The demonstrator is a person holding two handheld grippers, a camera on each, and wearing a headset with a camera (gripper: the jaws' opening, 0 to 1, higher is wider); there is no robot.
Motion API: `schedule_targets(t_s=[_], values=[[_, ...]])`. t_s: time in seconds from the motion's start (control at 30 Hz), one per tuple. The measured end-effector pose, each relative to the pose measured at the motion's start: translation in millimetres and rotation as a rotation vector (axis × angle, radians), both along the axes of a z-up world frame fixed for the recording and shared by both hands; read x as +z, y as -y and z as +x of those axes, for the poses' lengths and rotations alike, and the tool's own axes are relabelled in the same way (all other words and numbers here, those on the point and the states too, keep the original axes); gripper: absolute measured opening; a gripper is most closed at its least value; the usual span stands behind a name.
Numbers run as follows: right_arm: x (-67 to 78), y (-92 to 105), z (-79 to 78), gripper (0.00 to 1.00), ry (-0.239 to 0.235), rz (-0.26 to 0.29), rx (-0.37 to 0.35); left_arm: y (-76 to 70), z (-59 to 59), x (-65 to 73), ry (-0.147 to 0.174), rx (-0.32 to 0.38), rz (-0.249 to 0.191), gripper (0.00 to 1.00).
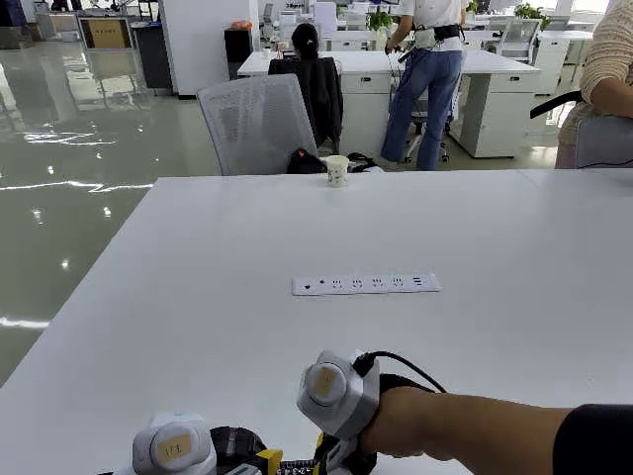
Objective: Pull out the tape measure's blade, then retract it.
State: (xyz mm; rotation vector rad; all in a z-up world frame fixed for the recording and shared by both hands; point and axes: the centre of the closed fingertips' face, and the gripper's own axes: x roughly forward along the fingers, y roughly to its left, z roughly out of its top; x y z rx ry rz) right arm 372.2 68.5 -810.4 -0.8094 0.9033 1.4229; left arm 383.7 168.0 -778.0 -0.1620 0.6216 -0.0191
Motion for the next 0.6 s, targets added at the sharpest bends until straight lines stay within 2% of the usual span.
schedule_targets(t_s=[0.17,0.6], values=[[-0.3,-6.5,-2.3,0.1,-0.03,0.02,-0.032,-0.2,-0.3,0.1,-0.002,-0.001,-0.005,0.61],[0.1,-14.3,-3.6,0.1,-0.008,0.025,0.005,-0.2,-0.3,0.1,-0.005,0.003,-0.007,0.61]])
